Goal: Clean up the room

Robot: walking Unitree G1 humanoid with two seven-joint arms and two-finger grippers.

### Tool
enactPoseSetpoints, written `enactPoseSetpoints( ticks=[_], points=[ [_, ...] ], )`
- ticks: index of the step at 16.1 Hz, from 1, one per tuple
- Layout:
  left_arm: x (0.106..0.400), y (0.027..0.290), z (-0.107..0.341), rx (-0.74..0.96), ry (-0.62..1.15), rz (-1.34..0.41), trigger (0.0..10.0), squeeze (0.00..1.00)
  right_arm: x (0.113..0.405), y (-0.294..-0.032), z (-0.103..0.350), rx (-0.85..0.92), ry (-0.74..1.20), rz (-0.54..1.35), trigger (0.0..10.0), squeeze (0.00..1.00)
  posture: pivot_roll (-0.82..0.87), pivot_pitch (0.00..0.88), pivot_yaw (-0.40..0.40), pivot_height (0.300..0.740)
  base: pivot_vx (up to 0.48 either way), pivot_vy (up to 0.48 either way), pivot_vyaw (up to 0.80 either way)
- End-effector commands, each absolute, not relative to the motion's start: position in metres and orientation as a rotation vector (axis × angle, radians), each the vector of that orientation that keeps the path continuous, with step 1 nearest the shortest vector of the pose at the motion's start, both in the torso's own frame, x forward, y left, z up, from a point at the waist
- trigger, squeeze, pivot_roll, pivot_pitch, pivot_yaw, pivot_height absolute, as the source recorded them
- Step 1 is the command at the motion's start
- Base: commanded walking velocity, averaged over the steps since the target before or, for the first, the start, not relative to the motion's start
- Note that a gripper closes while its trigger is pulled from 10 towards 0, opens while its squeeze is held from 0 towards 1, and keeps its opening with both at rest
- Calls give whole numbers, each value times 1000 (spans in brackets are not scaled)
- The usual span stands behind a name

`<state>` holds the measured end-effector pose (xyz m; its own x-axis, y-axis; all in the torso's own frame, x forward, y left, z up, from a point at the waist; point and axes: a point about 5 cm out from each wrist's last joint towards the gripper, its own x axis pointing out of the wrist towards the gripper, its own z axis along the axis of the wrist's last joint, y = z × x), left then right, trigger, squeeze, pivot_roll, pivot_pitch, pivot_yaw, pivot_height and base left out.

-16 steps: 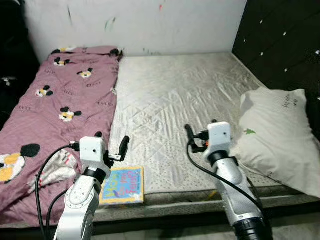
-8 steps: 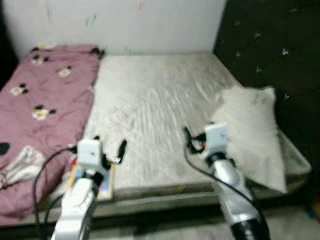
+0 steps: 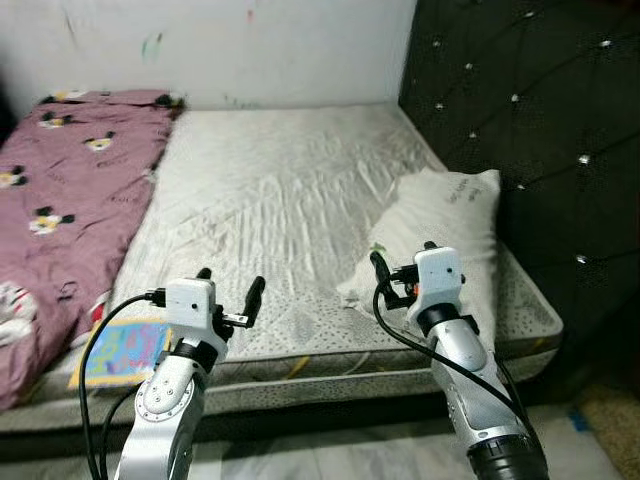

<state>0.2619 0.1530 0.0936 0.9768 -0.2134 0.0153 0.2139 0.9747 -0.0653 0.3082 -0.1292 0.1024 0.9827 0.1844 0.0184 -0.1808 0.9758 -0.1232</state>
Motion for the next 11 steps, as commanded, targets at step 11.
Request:
enactPoseSetpoints(
  ticks=[11],
  points=[
    [264,154,99,-67,-33,-240,10000,0,313,-124,111,-125,-74,192,10000,0,14,0,8,740,213,0,0]
  ],
)
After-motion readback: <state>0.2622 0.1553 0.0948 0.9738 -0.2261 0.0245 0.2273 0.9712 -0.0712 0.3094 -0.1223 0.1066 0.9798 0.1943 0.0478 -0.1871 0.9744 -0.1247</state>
